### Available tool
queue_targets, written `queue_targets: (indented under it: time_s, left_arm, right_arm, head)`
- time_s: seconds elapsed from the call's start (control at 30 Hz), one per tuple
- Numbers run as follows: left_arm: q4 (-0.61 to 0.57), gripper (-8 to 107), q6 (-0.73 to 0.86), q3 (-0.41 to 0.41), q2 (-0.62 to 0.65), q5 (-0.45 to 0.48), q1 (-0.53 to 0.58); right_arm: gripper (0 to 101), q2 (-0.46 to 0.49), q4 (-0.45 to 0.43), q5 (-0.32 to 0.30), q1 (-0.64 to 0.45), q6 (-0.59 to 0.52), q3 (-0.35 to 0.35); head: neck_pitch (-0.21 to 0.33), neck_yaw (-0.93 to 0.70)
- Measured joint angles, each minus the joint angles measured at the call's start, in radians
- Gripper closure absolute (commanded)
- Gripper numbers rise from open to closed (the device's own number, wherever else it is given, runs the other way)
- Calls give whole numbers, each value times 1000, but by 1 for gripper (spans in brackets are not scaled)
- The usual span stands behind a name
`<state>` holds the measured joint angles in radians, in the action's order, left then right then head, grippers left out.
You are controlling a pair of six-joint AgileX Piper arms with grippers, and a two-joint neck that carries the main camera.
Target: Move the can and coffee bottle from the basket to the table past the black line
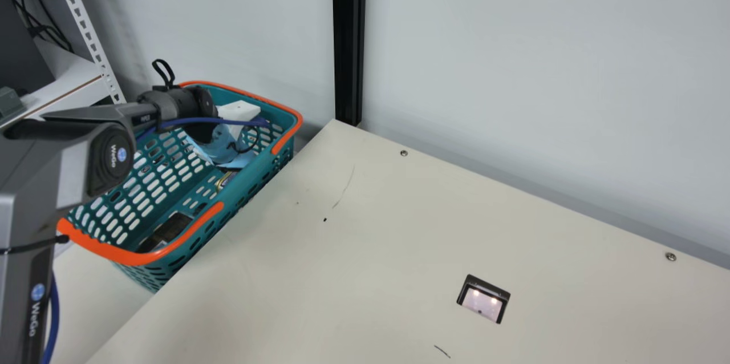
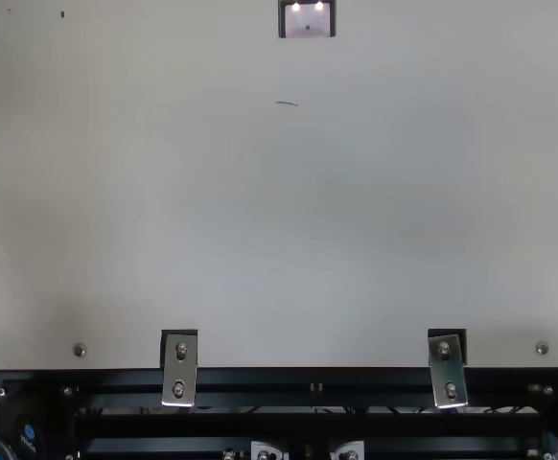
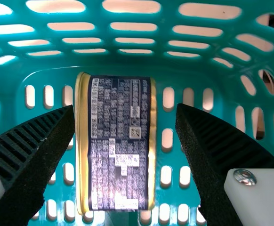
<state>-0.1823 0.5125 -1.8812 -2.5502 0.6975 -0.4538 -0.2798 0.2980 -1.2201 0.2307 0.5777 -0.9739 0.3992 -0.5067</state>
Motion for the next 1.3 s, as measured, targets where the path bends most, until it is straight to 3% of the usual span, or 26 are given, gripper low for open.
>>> queue_targets:
  time_s: [0.07,0.23,0.43,0.63,0.87,1.1,1.3]
  left_arm:
    - [0,89,-4,-28,-16,11,0]
    - [-17,89,0,-54,-33,23,-4]
    - [-83,89,47,19,25,-17,-11]
    - [-193,89,152,173,160,-116,-29]
    - [-418,89,339,387,401,-213,-53]
    - [-692,89,494,561,669,-194,-78]
    - [-869,89,441,680,904,-119,-95]
  right_arm:
    - [0,0,0,0,0,0,0]
    - [0,0,0,0,0,0,0]
    - [0,0,0,0,0,0,0]
    - [0,0,0,0,0,0,0]
    - [0,0,0,0,0,0,0]
    - [0,0,0,0,0,0,0]
    - [0,0,0,0,0,0,0]
  head:
    - [5,0]
    - [5,0]
    - [5,0]
    - [5,0]
    - [5,0]
    - [5,0]
    - [5,5]
